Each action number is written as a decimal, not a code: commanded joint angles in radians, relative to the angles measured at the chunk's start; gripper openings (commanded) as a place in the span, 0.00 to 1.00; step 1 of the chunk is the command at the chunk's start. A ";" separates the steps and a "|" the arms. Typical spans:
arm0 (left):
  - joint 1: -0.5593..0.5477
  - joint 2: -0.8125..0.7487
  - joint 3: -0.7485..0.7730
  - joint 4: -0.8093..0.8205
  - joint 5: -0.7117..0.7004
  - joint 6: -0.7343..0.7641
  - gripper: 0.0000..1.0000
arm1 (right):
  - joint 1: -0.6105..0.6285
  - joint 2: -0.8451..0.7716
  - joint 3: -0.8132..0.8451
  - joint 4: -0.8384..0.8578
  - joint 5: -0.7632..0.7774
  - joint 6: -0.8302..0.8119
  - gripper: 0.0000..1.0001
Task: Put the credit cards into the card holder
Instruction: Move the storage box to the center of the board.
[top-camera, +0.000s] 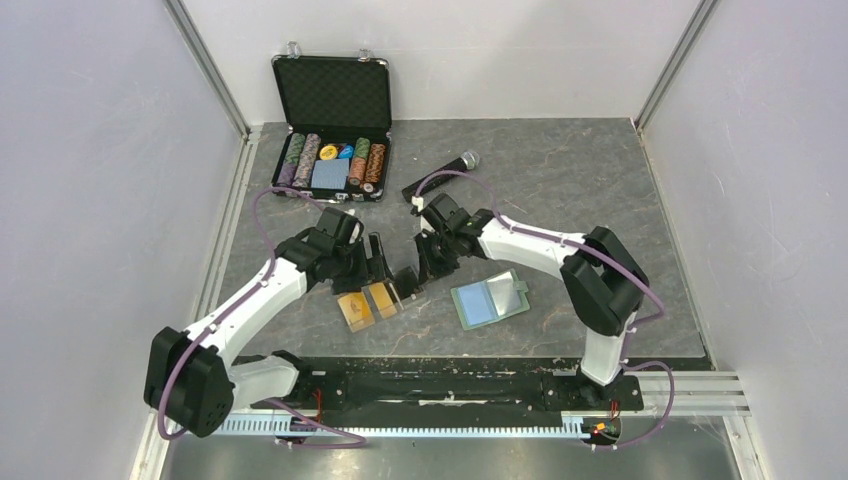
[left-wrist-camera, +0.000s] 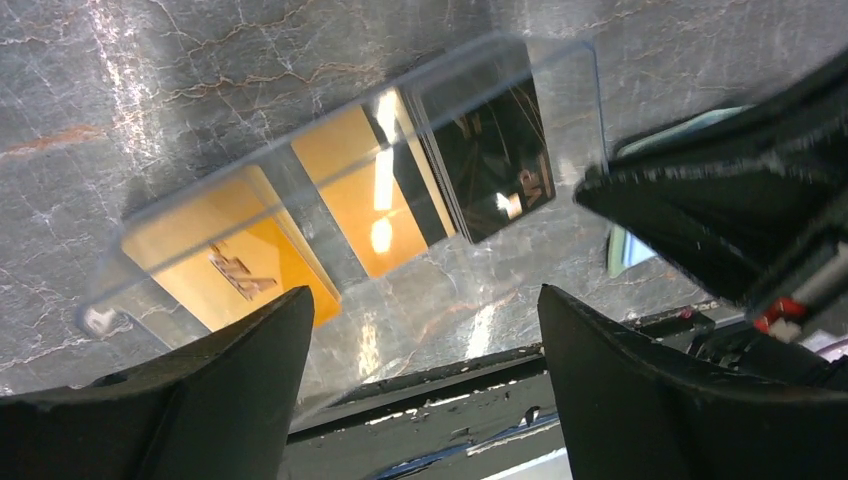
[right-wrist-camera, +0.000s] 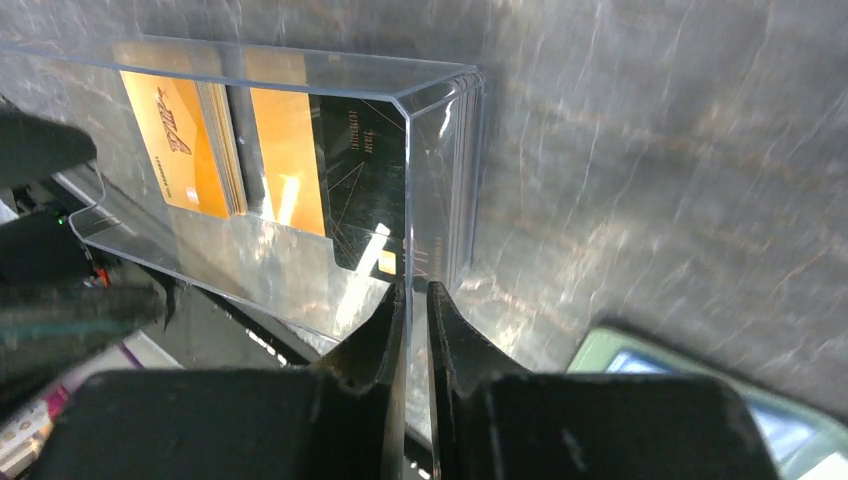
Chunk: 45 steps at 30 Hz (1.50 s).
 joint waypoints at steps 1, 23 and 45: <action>0.005 0.031 0.049 -0.002 0.004 0.047 0.86 | 0.031 -0.125 -0.103 0.056 -0.055 0.118 0.08; 0.002 0.166 0.075 0.119 0.113 0.047 0.64 | 0.032 -0.281 -0.386 0.459 -0.208 0.354 0.41; -0.032 0.078 -0.201 0.258 0.201 -0.084 0.56 | 0.029 -0.272 -0.447 0.465 -0.207 0.325 0.54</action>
